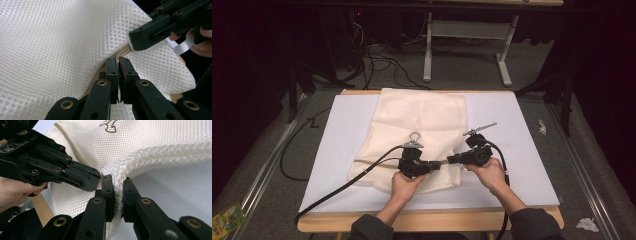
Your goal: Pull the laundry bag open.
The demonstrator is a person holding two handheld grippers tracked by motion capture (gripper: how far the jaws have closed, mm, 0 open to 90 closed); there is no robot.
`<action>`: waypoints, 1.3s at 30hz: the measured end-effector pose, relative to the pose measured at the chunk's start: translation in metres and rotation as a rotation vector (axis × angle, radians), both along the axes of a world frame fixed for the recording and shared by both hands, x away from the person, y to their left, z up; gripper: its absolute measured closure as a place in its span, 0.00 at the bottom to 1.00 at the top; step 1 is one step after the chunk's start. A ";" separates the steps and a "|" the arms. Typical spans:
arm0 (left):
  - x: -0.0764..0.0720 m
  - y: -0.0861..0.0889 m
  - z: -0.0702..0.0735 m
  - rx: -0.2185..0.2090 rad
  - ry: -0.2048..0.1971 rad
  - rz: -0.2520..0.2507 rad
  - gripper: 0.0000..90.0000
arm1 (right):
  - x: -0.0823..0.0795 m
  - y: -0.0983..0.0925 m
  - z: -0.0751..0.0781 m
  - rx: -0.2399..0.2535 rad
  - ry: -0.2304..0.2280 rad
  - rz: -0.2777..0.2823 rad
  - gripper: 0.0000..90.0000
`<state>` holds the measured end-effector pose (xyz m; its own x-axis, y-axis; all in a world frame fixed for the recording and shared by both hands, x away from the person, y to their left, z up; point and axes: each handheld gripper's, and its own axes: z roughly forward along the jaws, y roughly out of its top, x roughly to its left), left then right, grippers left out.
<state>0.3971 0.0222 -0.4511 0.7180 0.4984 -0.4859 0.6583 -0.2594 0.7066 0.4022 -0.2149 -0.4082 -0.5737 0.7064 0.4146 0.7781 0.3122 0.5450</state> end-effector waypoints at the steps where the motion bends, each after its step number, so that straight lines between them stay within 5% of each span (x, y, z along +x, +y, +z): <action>1: 0.000 0.000 0.001 0.009 -0.004 0.002 0.97 | 0.000 0.000 0.000 -0.002 -0.002 0.002 0.94; 39: 0.002 0.007 0.011 0.049 -0.037 0.017 0.97 | 0.000 -0.002 0.000 -0.040 -0.039 0.001 0.94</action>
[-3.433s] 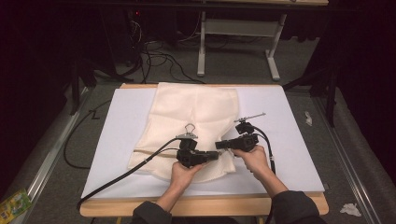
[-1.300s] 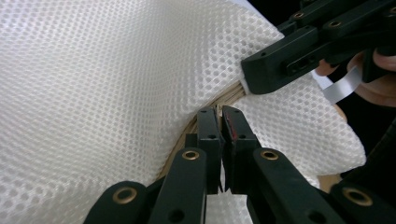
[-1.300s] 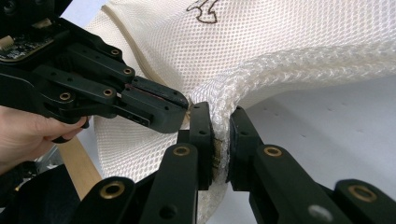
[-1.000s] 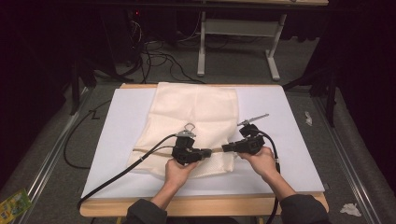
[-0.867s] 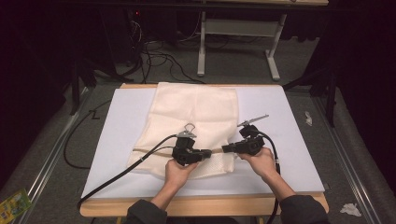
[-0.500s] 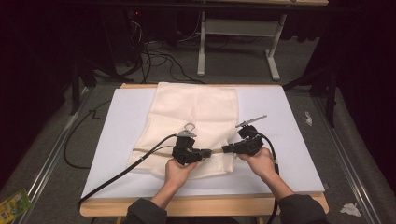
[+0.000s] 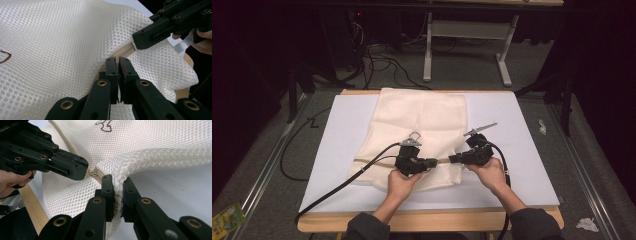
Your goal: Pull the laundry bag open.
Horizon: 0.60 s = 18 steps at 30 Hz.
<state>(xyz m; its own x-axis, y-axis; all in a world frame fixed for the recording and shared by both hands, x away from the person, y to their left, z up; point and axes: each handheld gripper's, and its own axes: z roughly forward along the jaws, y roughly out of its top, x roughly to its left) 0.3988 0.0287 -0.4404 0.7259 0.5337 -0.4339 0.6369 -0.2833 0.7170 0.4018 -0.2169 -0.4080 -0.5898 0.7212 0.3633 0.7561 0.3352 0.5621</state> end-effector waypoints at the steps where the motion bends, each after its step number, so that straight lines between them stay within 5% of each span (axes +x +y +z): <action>1: 0.000 0.000 0.000 -0.001 -0.001 0.003 0.97 | 0.000 0.000 0.000 -0.002 -0.002 0.000 0.94; 11: -0.001 0.002 0.004 0.026 -0.014 0.027 0.97 | 0.001 0.004 -0.001 -0.008 -0.013 0.003 0.94; 18: 0.005 0.003 0.003 0.005 -0.004 0.034 0.97 | 0.001 0.002 -0.001 -0.002 -0.014 -0.016 0.94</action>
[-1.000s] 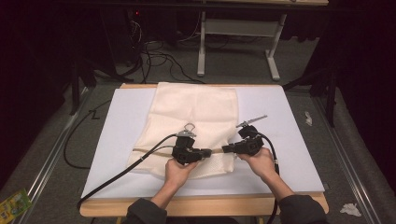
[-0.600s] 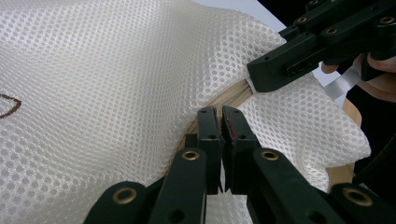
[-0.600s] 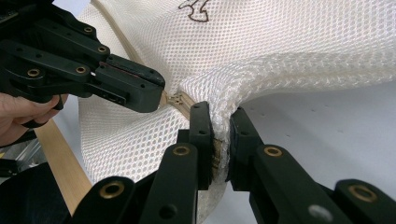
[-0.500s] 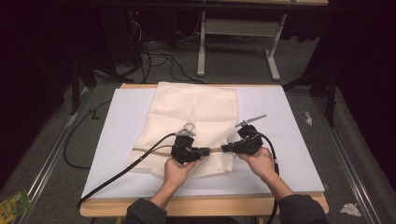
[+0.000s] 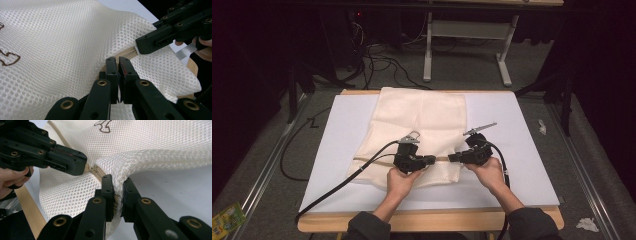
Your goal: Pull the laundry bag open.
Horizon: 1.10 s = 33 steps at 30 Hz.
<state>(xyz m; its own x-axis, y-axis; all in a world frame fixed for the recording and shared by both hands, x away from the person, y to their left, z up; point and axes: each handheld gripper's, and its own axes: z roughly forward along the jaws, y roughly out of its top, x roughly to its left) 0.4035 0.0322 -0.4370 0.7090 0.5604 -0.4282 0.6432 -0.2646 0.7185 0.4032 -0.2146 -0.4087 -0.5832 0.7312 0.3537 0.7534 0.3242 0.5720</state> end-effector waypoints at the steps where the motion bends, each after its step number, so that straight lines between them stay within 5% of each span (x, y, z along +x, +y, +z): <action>1: 0.000 0.000 0.000 0.006 0.006 -0.001 0.97 | 0.000 0.001 0.000 -0.005 0.004 0.000 0.94; 8: -0.003 0.004 0.004 0.054 0.002 0.001 0.97 | -0.001 0.003 -0.001 0.006 0.013 0.005 0.93; 25: -0.009 0.007 0.008 0.072 -0.016 0.015 0.97 | -0.007 0.004 -0.001 0.035 -0.002 -0.005 0.93; 33: -0.007 0.012 0.005 0.085 0.011 0.025 0.97 | -0.007 0.000 -0.005 0.038 0.020 -0.007 0.94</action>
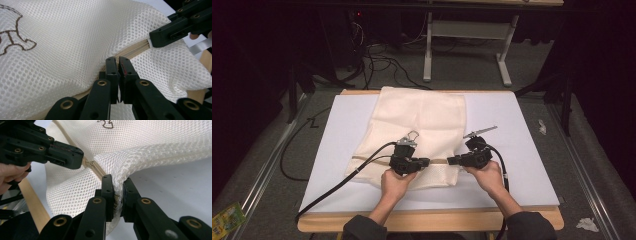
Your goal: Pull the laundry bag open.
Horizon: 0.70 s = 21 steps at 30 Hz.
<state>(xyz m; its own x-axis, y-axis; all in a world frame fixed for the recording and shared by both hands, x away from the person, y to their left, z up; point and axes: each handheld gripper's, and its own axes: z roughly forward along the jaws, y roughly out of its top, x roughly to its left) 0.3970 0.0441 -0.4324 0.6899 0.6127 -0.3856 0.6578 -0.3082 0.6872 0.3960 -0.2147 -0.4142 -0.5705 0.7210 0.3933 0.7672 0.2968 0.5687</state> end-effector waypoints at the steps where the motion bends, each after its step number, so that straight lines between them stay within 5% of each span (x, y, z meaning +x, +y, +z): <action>1: -0.001 0.001 0.002 0.002 -0.010 0.004 0.97 | 0.000 -0.001 0.000 0.013 0.007 0.001 0.94; 21: -0.001 0.014 0.006 0.001 -0.022 0.032 0.97 | 0.001 0.000 0.006 0.029 0.004 0.002 0.94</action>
